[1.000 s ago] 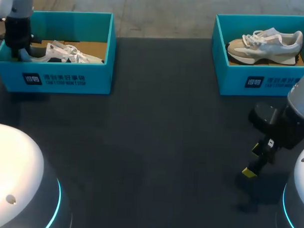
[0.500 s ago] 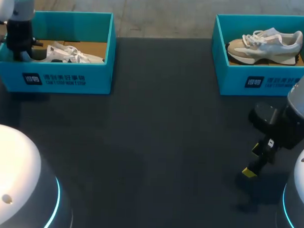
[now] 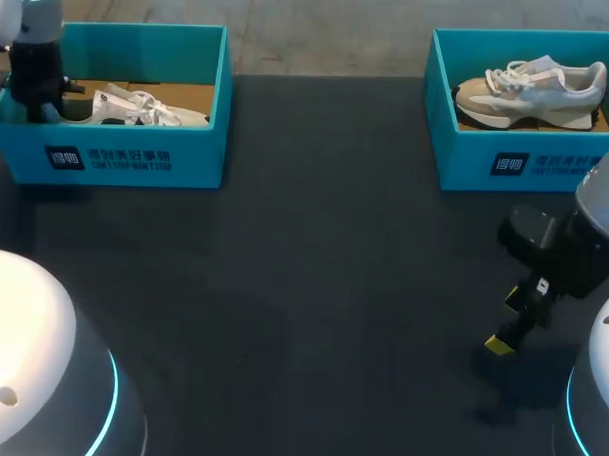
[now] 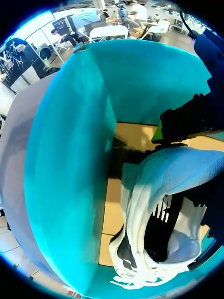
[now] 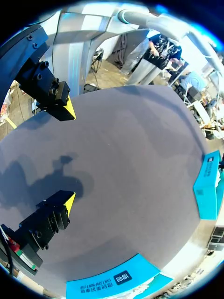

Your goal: Take the shoe out of the shoebox, open the shoe tongue, remove and reinsert the insole, then place the shoe into the shoebox

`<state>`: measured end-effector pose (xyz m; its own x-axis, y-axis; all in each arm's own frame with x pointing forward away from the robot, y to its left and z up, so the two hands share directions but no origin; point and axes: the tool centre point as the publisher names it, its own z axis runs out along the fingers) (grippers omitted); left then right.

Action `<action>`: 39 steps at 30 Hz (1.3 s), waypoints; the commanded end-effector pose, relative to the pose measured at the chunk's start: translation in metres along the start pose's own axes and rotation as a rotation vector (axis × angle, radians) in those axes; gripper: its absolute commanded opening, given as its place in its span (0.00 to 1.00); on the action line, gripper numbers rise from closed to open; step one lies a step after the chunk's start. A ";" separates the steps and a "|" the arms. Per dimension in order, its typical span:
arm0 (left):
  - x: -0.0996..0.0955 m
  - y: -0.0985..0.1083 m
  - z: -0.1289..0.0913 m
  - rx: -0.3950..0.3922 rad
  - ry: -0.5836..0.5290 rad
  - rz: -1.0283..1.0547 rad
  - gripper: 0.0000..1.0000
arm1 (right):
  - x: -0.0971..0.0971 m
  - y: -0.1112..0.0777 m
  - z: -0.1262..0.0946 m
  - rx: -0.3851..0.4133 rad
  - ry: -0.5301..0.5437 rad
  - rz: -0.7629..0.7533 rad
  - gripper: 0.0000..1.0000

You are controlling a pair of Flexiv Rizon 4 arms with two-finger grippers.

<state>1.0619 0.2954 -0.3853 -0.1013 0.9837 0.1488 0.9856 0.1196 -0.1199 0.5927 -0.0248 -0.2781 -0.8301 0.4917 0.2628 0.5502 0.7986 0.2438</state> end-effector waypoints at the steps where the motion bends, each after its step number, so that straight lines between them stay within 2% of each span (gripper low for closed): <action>1: -0.001 0.000 0.001 -0.004 0.006 0.003 0.00 | 0.001 -0.001 0.001 -0.001 -0.002 -0.001 1.00; 21: -0.008 -0.007 0.001 -0.005 -0.006 0.029 0.00 | 0.001 -0.001 0.001 -0.001 -0.002 -0.001 1.00; 22: -0.008 -0.007 0.001 -0.004 -0.006 0.030 0.02 | 0.001 -0.001 0.001 -0.001 -0.002 -0.001 1.00; 24: -0.008 -0.007 0.000 -0.004 -0.006 0.033 0.36 | 0.001 -0.001 0.001 -0.001 -0.002 -0.001 1.00; 25: -0.008 -0.007 0.000 -0.005 -0.006 0.033 0.44 | 0.001 -0.001 0.001 -0.001 -0.002 -0.001 1.00; 27: -0.008 -0.007 -0.001 -0.006 -0.007 0.033 0.49 | 0.001 -0.001 0.001 -0.001 -0.002 -0.001 1.00; 29: -0.008 -0.008 -0.002 -0.006 -0.008 0.032 0.67 | 0.001 -0.001 0.001 -0.001 -0.002 -0.001 1.00; 30: -0.008 -0.008 -0.003 -0.005 -0.011 0.034 0.71 | 0.001 -0.001 0.001 -0.001 -0.002 -0.001 1.00; 36: -0.007 -0.012 -0.010 -0.011 -0.037 0.046 0.62 | 0.001 -0.001 0.001 -0.001 -0.002 -0.001 1.00; 39: -0.007 -0.013 -0.015 -0.022 -0.048 0.051 0.62 | 0.001 -0.001 0.001 -0.001 -0.002 -0.001 1.00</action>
<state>1.0580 0.2836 -0.3759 -0.0587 0.9933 0.0998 0.9908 0.0702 -0.1160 0.5927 -0.0248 -0.2781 -0.8301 0.4917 0.2628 0.5502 0.7986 0.2438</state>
